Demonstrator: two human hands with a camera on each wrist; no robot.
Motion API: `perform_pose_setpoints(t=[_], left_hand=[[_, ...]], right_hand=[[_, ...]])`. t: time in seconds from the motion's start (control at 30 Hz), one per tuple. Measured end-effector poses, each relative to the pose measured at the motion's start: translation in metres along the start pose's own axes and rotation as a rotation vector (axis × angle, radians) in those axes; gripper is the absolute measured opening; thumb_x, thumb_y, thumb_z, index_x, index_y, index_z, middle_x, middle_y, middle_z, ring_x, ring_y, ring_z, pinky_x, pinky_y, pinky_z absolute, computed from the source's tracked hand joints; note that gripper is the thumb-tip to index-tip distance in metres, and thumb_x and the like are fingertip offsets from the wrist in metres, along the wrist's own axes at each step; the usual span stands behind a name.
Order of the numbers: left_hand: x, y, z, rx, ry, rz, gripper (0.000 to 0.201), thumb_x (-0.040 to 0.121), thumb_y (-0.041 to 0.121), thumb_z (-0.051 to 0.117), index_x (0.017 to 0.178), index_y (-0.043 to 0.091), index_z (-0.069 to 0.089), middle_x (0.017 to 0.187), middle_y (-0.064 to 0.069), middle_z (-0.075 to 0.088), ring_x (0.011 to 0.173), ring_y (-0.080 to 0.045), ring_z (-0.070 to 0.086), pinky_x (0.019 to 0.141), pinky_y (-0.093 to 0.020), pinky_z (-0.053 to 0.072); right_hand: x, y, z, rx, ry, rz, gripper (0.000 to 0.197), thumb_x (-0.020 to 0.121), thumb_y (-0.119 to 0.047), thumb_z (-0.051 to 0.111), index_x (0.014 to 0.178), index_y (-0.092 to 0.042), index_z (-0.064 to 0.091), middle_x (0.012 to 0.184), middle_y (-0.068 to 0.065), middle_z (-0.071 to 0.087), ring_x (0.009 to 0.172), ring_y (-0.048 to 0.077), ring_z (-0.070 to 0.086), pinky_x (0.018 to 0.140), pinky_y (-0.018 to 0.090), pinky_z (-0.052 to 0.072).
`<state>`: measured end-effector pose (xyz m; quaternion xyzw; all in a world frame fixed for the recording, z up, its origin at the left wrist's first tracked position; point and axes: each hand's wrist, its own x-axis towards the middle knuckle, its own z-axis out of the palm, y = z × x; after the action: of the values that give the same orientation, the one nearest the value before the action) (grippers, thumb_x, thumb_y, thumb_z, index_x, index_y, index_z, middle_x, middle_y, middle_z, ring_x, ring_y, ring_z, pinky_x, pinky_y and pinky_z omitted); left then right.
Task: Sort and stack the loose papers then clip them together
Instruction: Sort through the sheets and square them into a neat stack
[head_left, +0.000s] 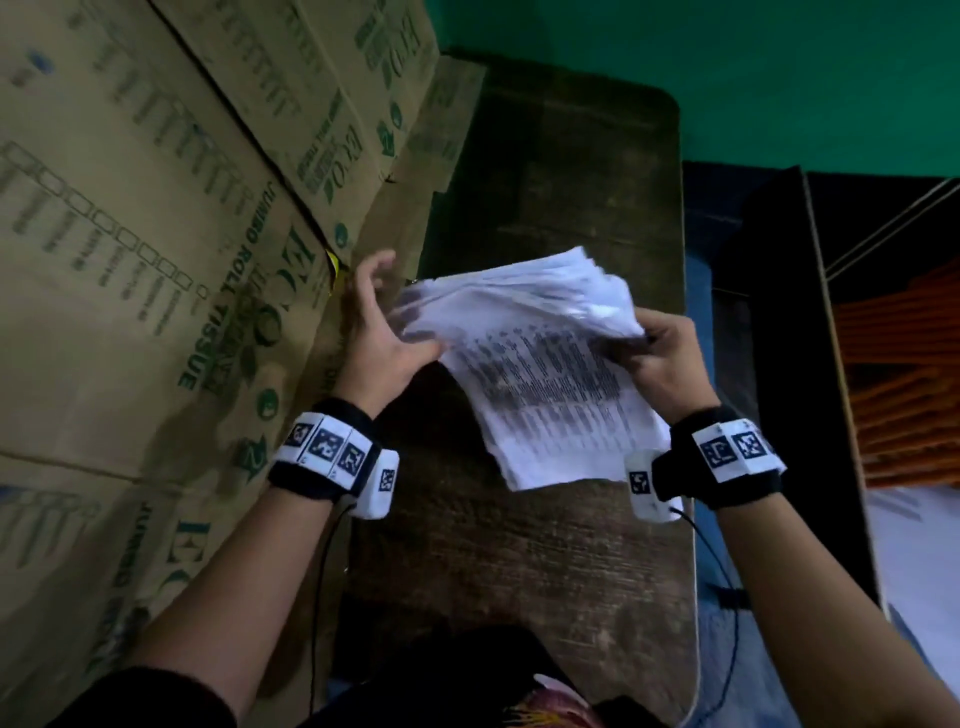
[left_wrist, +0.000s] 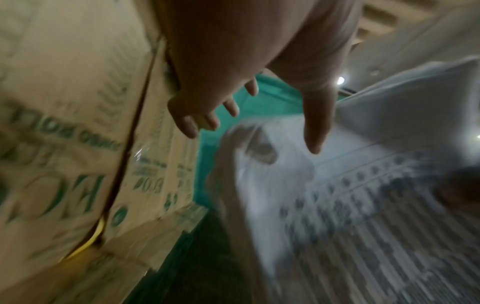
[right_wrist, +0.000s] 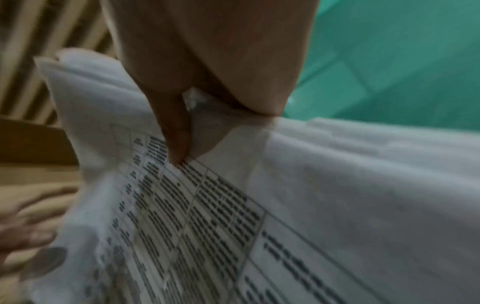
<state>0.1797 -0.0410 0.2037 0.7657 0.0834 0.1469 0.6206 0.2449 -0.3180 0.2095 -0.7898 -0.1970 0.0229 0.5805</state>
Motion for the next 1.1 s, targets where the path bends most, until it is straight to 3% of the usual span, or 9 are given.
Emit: perform_pose_setpoints(t=[0.13, 0.23, 0.3, 0.53, 0.67, 0.77, 0.9, 1.0, 1.1], left_hand=[[0.001, 0.003, 0.009, 0.178, -0.288, 0.255, 0.069, 0.062, 0.041, 0.083, 0.123, 0.026, 0.053, 0.131, 0.004, 0.050, 0.124, -0.016, 0.049, 0.101, -0.048, 0.045], [-0.007, -0.002, 0.025, 0.040, -0.319, 0.133, 0.020, 0.072, 0.032, 0.078, 0.081, 0.047, 0.067, 0.081, 0.026, 0.066, 0.080, 0.010, 0.057, 0.071, -0.030, 0.048], [-0.010, -0.005, 0.028, 0.050, -0.283, 0.081, 0.027, 0.072, 0.028, 0.072, 0.062, 0.050, 0.061, 0.060, 0.034, 0.058, 0.063, 0.016, 0.048, 0.062, -0.021, 0.040], [0.001, -0.036, 0.005, -0.017, -0.124, -0.247, 0.028, 0.078, -0.008, 0.068, 0.105, -0.006, 0.062, 0.089, -0.004, 0.064, 0.064, 0.007, 0.060, 0.065, -0.012, 0.052], [0.007, -0.044, -0.013, -0.072, -0.072, -0.256, 0.029, 0.073, -0.021, 0.064, 0.096, -0.002, 0.065, 0.064, 0.021, 0.069, 0.065, 0.007, 0.063, 0.065, -0.010, 0.050], [0.007, -0.051, -0.017, -0.067, -0.007, -0.248, 0.039, 0.069, -0.016, 0.071, 0.080, 0.022, 0.070, 0.069, 0.021, 0.071, 0.069, 0.004, 0.064, 0.069, -0.017, 0.053], [-0.001, -0.058, -0.006, -0.095, 0.133, -0.269, 0.030, 0.066, -0.003, 0.079, 0.085, 0.018, 0.069, 0.088, 0.003, 0.072, 0.085, -0.014, 0.066, 0.083, -0.033, 0.053], [-0.014, -0.056, 0.013, -0.106, 0.264, -0.329, 0.023, 0.070, 0.001, 0.078, 0.072, 0.022, 0.069, 0.072, 0.018, 0.072, 0.069, 0.005, 0.065, 0.077, -0.029, 0.049], [-0.029, -0.047, 0.026, -0.123, 0.386, -0.245, 0.020, 0.073, 0.001, 0.077, 0.083, 0.012, 0.064, 0.084, 0.005, 0.069, 0.066, 0.015, 0.062, 0.068, -0.015, 0.050]], right_hand=[[0.014, -0.021, 0.014, -0.238, -0.212, -0.087, 0.039, 0.076, 0.004, 0.070, 0.090, -0.032, 0.075, 0.077, -0.012, 0.069, 0.075, 0.004, 0.065, 0.065, 0.024, 0.050], [0.016, -0.021, 0.024, -0.327, -0.268, -0.053, 0.046, 0.075, 0.006, 0.070, 0.100, -0.032, 0.075, 0.089, -0.011, 0.073, 0.090, 0.006, 0.069, 0.078, 0.037, 0.056], [0.011, -0.016, 0.026, -0.336, -0.274, 0.011, 0.046, 0.075, -0.002, 0.070, 0.105, -0.037, 0.072, 0.096, -0.014, 0.074, 0.098, 0.003, 0.068, 0.084, 0.038, 0.056], [-0.031, 0.023, -0.024, -0.926, -0.179, 0.405, 0.034, 0.069, -0.035, 0.081, 0.097, -0.023, 0.068, 0.084, 0.004, 0.068, 0.084, 0.027, 0.064, 0.069, 0.033, 0.046], [-0.055, 0.055, -0.049, -0.264, 0.049, 0.458, 0.035, 0.061, -0.013, 0.089, 0.092, -0.010, 0.072, 0.080, -0.006, 0.074, 0.075, 0.005, 0.067, 0.075, 0.030, 0.055], [-0.068, 0.077, -0.044, 0.159, 0.146, 0.486, 0.062, 0.053, -0.022, 0.092, 0.107, -0.002, 0.067, 0.097, 0.004, 0.075, 0.087, 0.015, 0.069, 0.083, 0.031, 0.056], [-0.080, 0.090, -0.015, 0.234, 0.075, 0.559, 0.051, 0.063, -0.002, 0.086, 0.110, -0.004, 0.066, 0.109, 0.008, 0.072, 0.099, 0.021, 0.069, 0.088, 0.038, 0.055], [-0.075, 0.081, 0.001, 0.149, 0.275, 0.492, 0.042, 0.071, 0.008, 0.077, 0.101, -0.019, 0.064, 0.098, -0.008, 0.070, 0.084, -0.003, 0.067, 0.078, 0.026, 0.054], [-0.072, 0.074, 0.010, 0.058, 0.427, 0.367, 0.032, 0.078, 0.006, 0.072, 0.094, -0.018, 0.060, 0.091, -0.011, 0.064, 0.076, -0.023, 0.058, 0.075, 0.011, 0.047]])
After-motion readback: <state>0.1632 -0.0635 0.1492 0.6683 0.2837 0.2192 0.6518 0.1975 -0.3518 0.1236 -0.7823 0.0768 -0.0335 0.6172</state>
